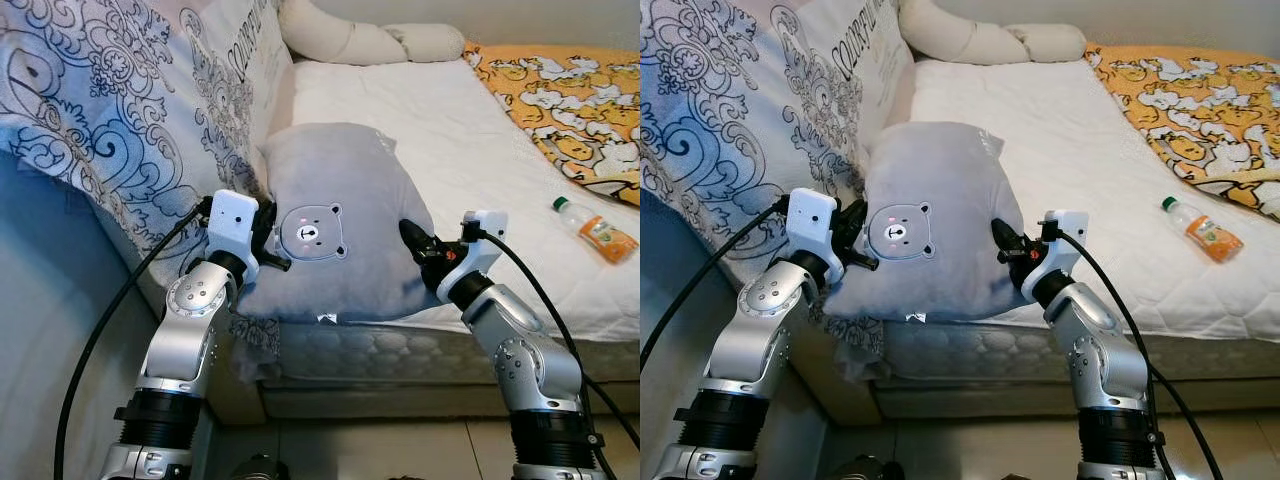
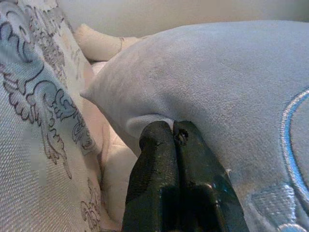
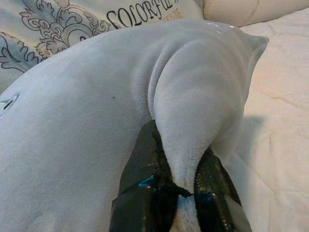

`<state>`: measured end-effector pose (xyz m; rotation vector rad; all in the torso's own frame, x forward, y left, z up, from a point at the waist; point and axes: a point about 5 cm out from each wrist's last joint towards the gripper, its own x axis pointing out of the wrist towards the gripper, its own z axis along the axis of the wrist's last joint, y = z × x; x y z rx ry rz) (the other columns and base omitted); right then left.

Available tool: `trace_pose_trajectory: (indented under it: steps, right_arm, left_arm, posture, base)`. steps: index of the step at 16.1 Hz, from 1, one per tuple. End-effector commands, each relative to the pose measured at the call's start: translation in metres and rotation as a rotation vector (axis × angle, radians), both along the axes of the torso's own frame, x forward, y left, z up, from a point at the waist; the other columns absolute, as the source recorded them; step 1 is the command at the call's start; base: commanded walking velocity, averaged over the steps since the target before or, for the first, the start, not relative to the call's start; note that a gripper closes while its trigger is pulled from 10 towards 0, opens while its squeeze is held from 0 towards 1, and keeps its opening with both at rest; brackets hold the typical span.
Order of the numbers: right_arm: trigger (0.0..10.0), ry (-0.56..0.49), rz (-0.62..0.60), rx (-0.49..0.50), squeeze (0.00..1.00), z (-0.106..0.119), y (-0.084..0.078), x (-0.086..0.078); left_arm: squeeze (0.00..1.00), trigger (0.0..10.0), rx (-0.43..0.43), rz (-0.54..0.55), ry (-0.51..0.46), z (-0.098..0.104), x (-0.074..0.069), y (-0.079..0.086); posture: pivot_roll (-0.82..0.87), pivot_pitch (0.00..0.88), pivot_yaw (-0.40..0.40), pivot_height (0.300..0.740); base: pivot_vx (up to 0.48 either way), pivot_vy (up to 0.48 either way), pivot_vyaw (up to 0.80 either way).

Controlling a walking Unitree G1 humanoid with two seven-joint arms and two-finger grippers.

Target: Clean up the room

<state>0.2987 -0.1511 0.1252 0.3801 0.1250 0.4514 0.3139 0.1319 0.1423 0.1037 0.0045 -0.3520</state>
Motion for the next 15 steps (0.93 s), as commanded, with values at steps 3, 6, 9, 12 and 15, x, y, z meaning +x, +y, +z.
trace_pose_trajectory:
  steps: [3, 6, 9, 12, 15]
  right_arm:
    - [10.0, -0.042, 0.008, 0.009, 0.0, 0.0074, 0.0004, 0.0021]
    - [10.0, -0.042, 0.007, 0.007, 0.0, 0.0073, 0.0007, 0.0021]
    - [10.0, -0.044, 0.001, 0.006, 0.0, 0.0073, -0.0006, 0.0024]
    - [10.0, -0.043, -0.002, 0.004, 0.0, 0.0068, -0.0007, 0.0024]
    - [10.0, -0.043, 0.0, 0.004, 0.0, 0.0073, -0.0007, 0.0036]
  left_arm:
    - [0.0, 10.0, 0.017, -0.038, -0.06, 0.0121, -0.0005, -0.0069]
    - [0.0, 10.0, 0.018, -0.043, -0.059, 0.012, 0.0, -0.0076]
    - [0.0, 10.0, 0.019, -0.046, -0.058, 0.0122, 0.0004, -0.0086]
    - [0.0, 10.0, 0.021, -0.048, -0.057, 0.012, 0.0008, -0.0091]
    - [0.0, 10.0, 0.023, -0.046, -0.058, 0.0121, 0.0017, -0.0094]
  posture:
    - [-0.01, 0.0, 0.02, 0.74]
    - [-0.01, 0.0, 0.023, 0.74]
    - [-0.02, 0.0, 0.027, 0.74]
    - [-0.01, 0.0, 0.027, 0.74]
    - [-0.01, 0.0, 0.027, 0.74]
  base:
    - [0.249, 0.0, 0.0]
    - [0.249, 0.0, 0.0]
    - [0.254, 0.0, 0.0]
    - [0.252, 0.0, 0.0]
    - [0.252, 0.0, 0.0]
